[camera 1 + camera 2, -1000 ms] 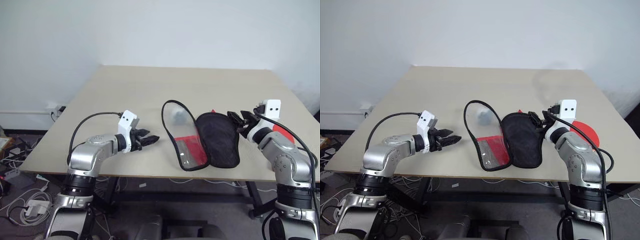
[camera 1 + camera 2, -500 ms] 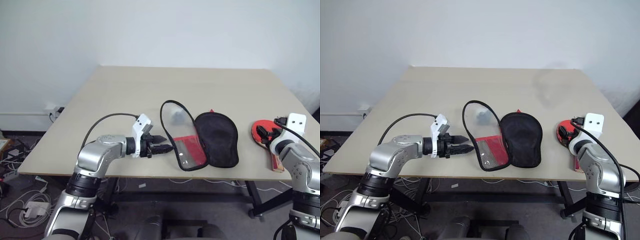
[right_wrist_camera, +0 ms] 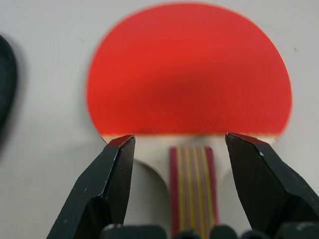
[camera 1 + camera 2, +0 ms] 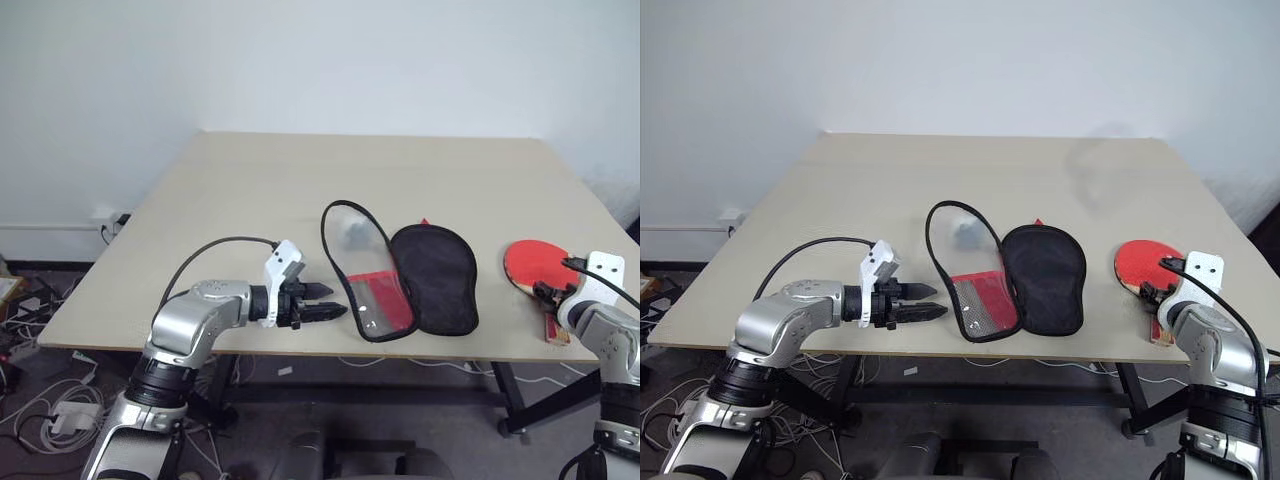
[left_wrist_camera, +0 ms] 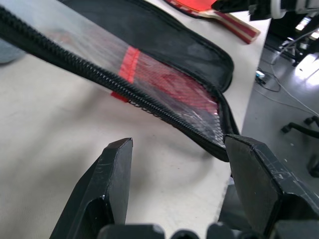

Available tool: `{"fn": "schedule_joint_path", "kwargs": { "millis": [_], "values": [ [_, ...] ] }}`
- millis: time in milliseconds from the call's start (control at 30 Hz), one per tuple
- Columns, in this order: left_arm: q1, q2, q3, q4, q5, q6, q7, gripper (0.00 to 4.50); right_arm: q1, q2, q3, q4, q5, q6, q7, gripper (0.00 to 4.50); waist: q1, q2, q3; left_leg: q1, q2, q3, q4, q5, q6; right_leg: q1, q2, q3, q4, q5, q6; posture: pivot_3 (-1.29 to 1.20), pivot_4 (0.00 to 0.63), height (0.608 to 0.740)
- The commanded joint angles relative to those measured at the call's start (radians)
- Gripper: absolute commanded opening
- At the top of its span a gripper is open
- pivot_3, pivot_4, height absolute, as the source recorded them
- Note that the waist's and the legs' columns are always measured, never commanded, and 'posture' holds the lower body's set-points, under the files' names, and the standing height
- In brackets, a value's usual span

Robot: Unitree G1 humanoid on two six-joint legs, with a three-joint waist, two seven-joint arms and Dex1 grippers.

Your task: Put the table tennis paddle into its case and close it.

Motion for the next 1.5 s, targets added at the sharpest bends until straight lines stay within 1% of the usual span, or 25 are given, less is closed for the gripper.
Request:
{"fn": "schedule_joint_path", "kwargs": {
  "millis": [33,233,500,667,867,1167,1267,1400,1433,1500],
  "values": [
    [-0.045,0.010,0.008,-0.020,-0.021,-0.009,-0.019,3.06,-0.015,-0.018,-0.027,0.003,-0.011,0.026,-0.015,3.13,0.001,0.000,0.000,0.000,0.000,0.000,0.000,0.000,0.000,0.000,0.000,0.000,0.000,0.000,0.000,0.00,0.000,0.715],
    [-0.062,0.004,-0.022,0.008,-0.008,-0.013,-0.026,3.06,0.000,-0.033,-0.005,-0.004,-0.030,0.090,-0.009,3.13,0.001,0.000,0.000,0.001,0.000,-0.001,0.000,0.000,0.000,0.001,0.000,0.000,0.000,0.000,0.000,0.00,0.000,0.715],
    [-0.080,-0.012,-0.049,0.057,0.003,-0.041,-0.034,3.06,0.015,-0.060,-0.041,-0.055,-0.010,0.202,0.006,3.13,0.005,-0.001,-0.001,0.001,0.000,-0.001,0.000,0.000,0.001,0.002,0.000,-0.001,-0.001,0.000,0.000,0.00,0.000,0.715],
    [-0.083,-0.032,-0.052,0.082,0.003,-0.043,-0.027,3.06,0.022,-0.033,-0.067,-0.085,0.006,0.266,0.009,3.13,0.006,-0.001,-0.001,0.001,0.000,-0.001,0.000,-0.001,0.001,0.002,-0.001,-0.001,-0.001,0.000,0.000,0.00,0.000,0.715],
    [-0.091,-0.040,-0.055,0.103,0.009,-0.053,-0.028,3.06,-0.004,-0.006,-0.056,-0.086,0.002,0.276,0.005,3.13,0.000,-0.001,-0.001,0.001,0.000,0.000,0.000,-0.001,0.002,0.002,0.000,0.000,0.000,0.000,0.000,0.00,0.000,0.715],
    [-0.094,-0.038,-0.055,0.100,0.016,-0.047,-0.025,3.06,-0.044,0.007,-0.006,-0.039,-0.024,0.223,0.011,3.13,-0.003,-0.002,-0.001,0.002,0.001,0.000,0.000,-0.001,0.002,0.001,0.001,0.000,0.000,0.000,0.000,0.00,0.000,0.715],
    [-0.090,-0.036,-0.052,0.095,0.018,-0.045,-0.026,3.06,-0.052,0.009,0.011,-0.029,-0.033,0.197,0.011,2.58,-0.006,-0.002,0.000,0.003,0.001,0.000,0.000,-0.001,0.002,0.002,0.001,0.000,0.000,0.000,0.000,0.00,0.000,0.715],
    [-0.086,-0.028,-0.046,0.086,0.018,-0.036,-0.020,3.06,-0.070,0.018,0.029,-0.018,-0.039,0.168,0.014,1.20,-0.006,-0.002,0.000,0.003,0.001,0.000,0.000,-0.001,0.002,0.002,0.001,0.000,0.000,0.000,0.000,0.00,0.000,0.715],
    [-0.085,-0.026,-0.045,0.083,0.017,-0.034,-0.019,3.06,-0.075,0.018,0.031,-0.016,-0.039,0.166,0.015,1.11,-0.006,-0.002,0.000,0.003,0.001,0.000,0.000,-0.001,0.002,0.002,0.001,0.000,0.000,0.000,0.000,0.00,0.000,0.715],
    [-0.084,-0.022,-0.041,0.080,0.015,-0.030,-0.015,3.06,-0.085,0.011,0.033,-0.014,-0.044,0.151,0.017,1.11,-0.008,-0.002,-0.001,0.003,0.001,0.000,0.000,-0.001,0.002,0.002,0.001,0.001,0.000,0.000,0.000,0.00,0.000,0.715]
  ]
}}
